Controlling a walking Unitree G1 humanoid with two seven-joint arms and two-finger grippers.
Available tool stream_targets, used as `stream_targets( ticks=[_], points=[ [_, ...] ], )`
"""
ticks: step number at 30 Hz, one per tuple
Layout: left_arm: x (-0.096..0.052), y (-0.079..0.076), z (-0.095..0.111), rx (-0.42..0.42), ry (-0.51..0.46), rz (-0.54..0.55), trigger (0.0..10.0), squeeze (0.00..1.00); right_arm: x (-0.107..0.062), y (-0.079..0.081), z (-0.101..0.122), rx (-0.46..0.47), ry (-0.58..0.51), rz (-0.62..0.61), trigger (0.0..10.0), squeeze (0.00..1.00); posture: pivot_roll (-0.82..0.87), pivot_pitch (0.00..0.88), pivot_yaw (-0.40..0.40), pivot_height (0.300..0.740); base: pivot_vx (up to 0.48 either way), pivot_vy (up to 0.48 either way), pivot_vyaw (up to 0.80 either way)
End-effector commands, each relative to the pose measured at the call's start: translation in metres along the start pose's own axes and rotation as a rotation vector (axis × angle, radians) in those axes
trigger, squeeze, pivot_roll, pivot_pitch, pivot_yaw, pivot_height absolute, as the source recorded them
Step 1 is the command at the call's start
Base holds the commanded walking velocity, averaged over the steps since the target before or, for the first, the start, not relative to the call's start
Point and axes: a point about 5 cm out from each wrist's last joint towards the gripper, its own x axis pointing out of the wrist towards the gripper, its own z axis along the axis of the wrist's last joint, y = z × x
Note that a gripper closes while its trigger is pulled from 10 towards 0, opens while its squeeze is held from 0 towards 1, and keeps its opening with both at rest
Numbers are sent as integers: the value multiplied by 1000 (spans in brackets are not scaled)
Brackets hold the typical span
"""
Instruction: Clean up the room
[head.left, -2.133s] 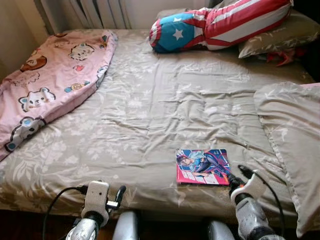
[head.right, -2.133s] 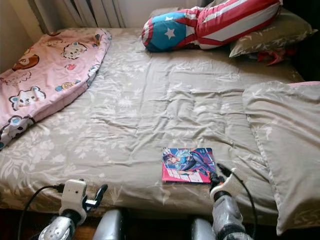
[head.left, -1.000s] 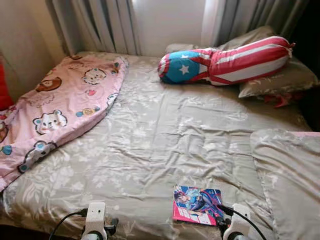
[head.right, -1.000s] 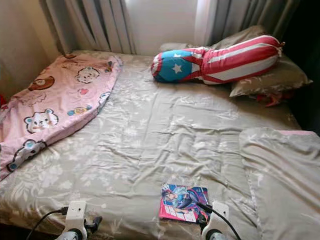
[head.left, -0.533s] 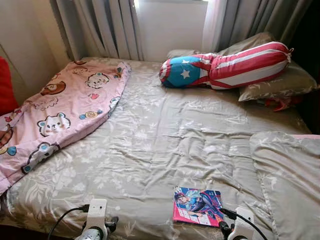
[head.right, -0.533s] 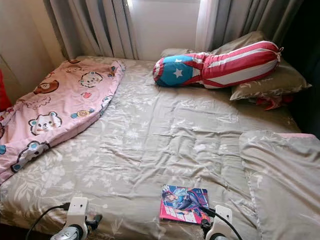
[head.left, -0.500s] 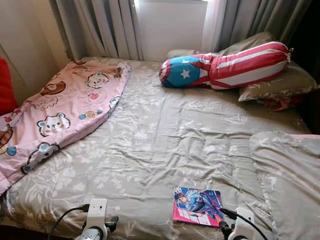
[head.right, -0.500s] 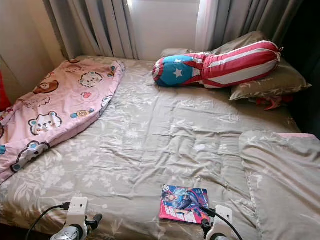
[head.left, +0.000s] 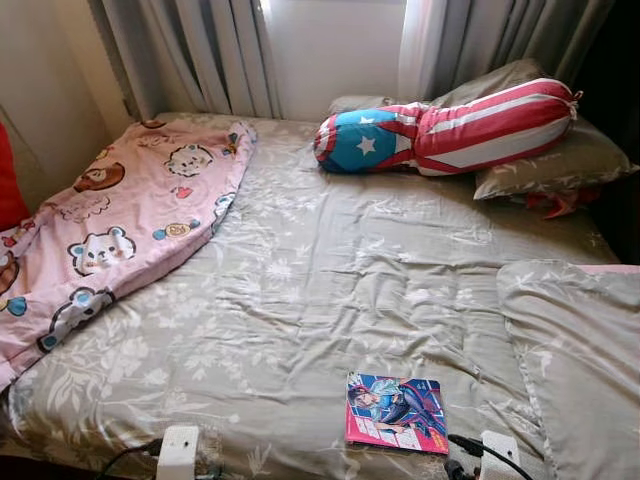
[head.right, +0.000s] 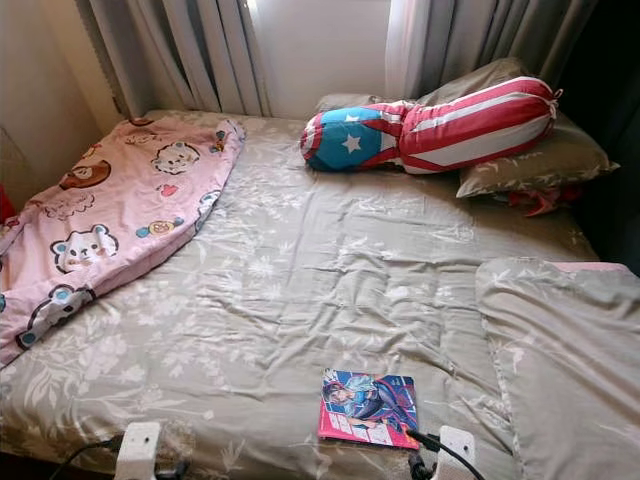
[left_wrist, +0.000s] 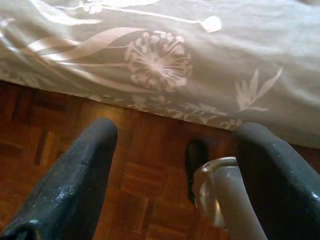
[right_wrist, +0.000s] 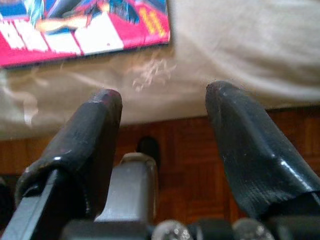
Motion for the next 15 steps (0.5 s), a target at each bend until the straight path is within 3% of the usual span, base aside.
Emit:
stream_targets(
  ticks=[1, 7, 15],
  points=[
    [-1, 1, -4, 47, 27, -14, 10000, 0, -1, -3, -5, -4, 21, -18, 10000, 0, -17, 0, 12, 740, 0, 0, 0],
    [0, 1, 0, 65, 8, -6, 10000, 0, -4, -7, -13, -2, 28, -31, 10000, 0, -29, 0, 30, 740, 0, 0, 0],
    [-3, -4, -12, 37, 35, -9, 10000, 0, -9, -9, -32, -39, 82, -33, 10000, 0, 15, 0, -29, 740, 0, 0, 0]
  ],
)
